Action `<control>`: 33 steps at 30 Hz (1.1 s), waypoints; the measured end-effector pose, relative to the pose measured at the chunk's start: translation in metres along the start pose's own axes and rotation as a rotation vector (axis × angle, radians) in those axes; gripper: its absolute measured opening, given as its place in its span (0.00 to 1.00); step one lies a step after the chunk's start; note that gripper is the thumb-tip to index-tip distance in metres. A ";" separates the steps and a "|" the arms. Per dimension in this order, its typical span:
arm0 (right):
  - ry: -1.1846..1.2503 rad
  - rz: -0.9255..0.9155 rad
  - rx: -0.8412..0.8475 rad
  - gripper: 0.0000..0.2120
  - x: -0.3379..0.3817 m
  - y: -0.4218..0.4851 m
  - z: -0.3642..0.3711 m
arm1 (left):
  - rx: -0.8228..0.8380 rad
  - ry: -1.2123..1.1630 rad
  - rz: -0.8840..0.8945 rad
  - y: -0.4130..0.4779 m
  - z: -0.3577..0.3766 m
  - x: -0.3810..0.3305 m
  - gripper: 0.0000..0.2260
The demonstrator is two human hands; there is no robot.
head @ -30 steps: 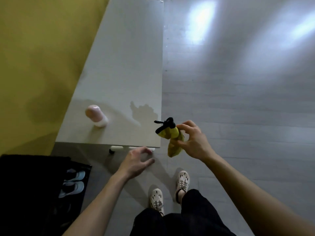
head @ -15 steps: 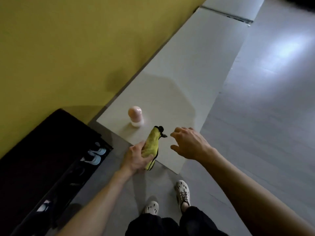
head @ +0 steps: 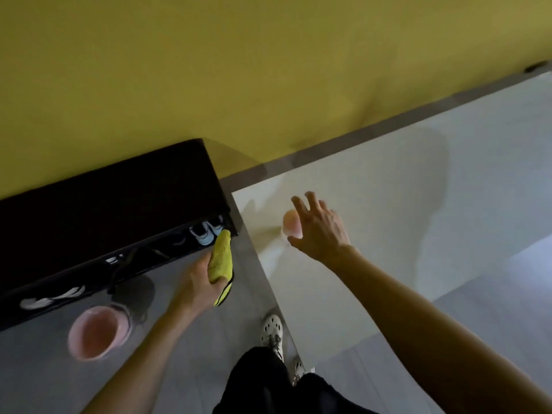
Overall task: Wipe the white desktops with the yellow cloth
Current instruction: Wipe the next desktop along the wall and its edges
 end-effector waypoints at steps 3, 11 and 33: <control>-0.014 -0.048 0.138 0.43 0.004 0.031 0.009 | -0.037 -0.024 -0.001 0.025 0.003 -0.006 0.17; -0.023 -0.198 0.162 0.23 -0.012 0.042 0.011 | -0.179 -0.075 -0.076 0.043 0.011 -0.045 0.25; -0.187 -0.576 0.015 0.24 -0.141 0.049 -0.033 | -0.383 -0.159 -0.281 -0.003 0.091 -0.170 0.26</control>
Point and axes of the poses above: each hand's wrist, its own y-axis towards the middle knuckle, its own z-axis out of the palm, x = y × z, the point moved 3 cm from there along y, towards the middle knuckle, and after that the axes turned 13 degrees about x, right-handed, at the moved point
